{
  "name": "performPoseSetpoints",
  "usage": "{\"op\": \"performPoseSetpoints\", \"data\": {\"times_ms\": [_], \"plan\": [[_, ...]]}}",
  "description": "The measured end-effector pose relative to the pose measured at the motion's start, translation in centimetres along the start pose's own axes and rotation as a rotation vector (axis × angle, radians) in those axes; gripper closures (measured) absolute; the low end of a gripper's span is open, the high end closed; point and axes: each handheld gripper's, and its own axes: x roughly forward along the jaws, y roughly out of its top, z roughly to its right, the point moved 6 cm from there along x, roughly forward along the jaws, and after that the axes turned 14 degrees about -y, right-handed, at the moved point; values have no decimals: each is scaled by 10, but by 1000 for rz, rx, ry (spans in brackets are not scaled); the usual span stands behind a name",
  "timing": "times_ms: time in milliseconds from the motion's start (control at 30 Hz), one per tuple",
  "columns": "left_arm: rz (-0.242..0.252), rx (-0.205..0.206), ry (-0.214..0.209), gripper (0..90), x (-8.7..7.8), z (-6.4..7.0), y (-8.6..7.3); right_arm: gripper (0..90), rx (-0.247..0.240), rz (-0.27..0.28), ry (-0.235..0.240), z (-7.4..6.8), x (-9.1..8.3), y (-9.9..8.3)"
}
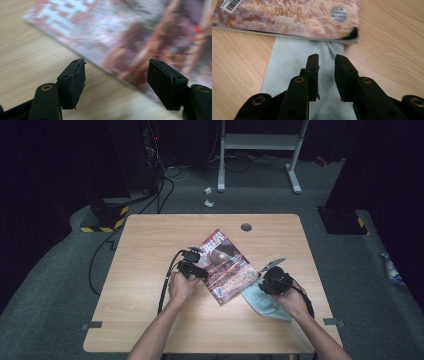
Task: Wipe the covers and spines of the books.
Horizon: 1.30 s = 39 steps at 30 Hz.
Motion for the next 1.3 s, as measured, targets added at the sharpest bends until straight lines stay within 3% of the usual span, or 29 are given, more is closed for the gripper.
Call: {"op": "performPoseSetpoints", "data": {"times_ms": [100,167,333,433,600,767,900,1000,1133,1300], "plan": [[-32,38,-1,301,3,12,-1,712,-18,-26,4,-8,12,5],[-61,54,22,300,7,14,-3,724,-30,-50,6,-11,19,5],[-67,46,22,273,8,11,-5,776,-22,-69,6,-7,23,2],[-71,76,35,273,7,11,-5,796,-8,-84,-17,1,24,0],[-80,58,9,271,5,5,-7,803,23,-102,-67,21,26,-8],[-91,79,46,274,-1,-4,-11,808,97,-131,-99,42,28,-15],[-107,61,57,282,-9,-14,-16,793,128,-132,-109,48,28,-16],[-120,54,66,298,-13,-19,-20,779,159,-78,-99,43,20,-7],[-123,74,84,348,-20,-16,-28,769,124,-17,-63,29,12,13],[-95,62,-19,362,-22,3,-42,772,68,-8,-14,2,22,29]]}}
